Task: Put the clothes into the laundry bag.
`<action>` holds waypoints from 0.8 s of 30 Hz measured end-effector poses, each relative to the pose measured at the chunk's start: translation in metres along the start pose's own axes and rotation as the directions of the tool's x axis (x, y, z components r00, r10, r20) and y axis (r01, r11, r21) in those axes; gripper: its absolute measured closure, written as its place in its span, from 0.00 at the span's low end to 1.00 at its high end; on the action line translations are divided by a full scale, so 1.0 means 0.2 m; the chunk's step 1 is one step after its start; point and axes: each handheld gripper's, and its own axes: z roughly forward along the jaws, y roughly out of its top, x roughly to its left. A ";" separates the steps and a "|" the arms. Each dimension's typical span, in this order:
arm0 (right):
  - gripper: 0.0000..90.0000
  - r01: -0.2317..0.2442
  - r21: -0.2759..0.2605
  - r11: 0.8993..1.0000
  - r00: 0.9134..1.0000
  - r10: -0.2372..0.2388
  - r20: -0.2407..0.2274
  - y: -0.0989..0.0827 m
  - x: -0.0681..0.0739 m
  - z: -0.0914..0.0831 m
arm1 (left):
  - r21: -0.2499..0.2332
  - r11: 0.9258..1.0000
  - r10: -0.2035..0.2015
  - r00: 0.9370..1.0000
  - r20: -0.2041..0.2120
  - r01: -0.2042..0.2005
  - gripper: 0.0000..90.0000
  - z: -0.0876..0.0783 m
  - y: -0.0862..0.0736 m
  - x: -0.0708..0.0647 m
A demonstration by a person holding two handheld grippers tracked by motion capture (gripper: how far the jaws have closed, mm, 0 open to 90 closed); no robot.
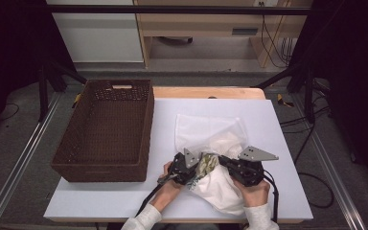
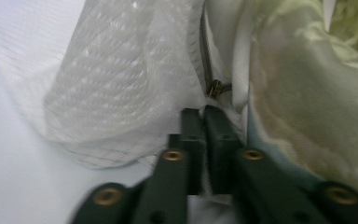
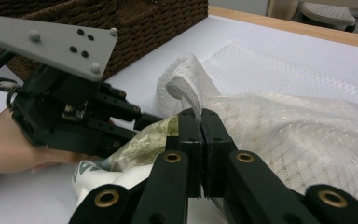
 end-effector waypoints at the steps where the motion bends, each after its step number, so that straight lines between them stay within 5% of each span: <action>1: 0.99 0.000 -0.001 1.000 1.000 0.000 0.000 0.00 0.00 0.00 | 0.016 0.997 0.080 0.994 -0.069 -0.079 0.99 0.00 0.00 -0.05; 5: 0.99 -0.006 -0.008 1.000 1.000 0.006 0.000 0.00 -0.01 -0.01 | 0.022 0.998 0.062 0.997 -0.048 -0.061 0.99 -0.02 0.00 -0.03; 8: 0.99 -0.013 -0.020 1.000 1.000 0.013 0.009 0.00 -0.02 -0.03 | -0.019 0.999 0.026 0.999 -0.020 -0.027 0.99 -0.14 -0.04 0.02; 15: 0.96 -0.007 -0.015 1.000 1.000 0.007 0.015 0.01 0.00 -0.02 | -0.032 0.993 0.114 0.993 -0.012 -0.115 0.99 -0.34 -0.17 -0.01; 20: 0.83 0.006 0.021 1.000 1.000 -0.006 0.005 0.00 0.03 0.01 | -0.014 0.994 0.112 0.994 -0.011 -0.112 0.99 -0.31 -0.22 -0.01; 23: 0.74 0.020 0.013 1.000 1.000 -0.020 0.010 0.01 0.04 -0.01 | -0.043 0.997 0.064 0.998 -0.002 -0.064 0.98 -0.29 -0.19 0.00; 24: 0.67 0.015 -0.004 1.000 1.000 -0.015 0.017 0.02 0.04 -0.04 | -0.054 0.997 0.056 0.998 -0.004 -0.057 0.86 -0.29 -0.19 0.01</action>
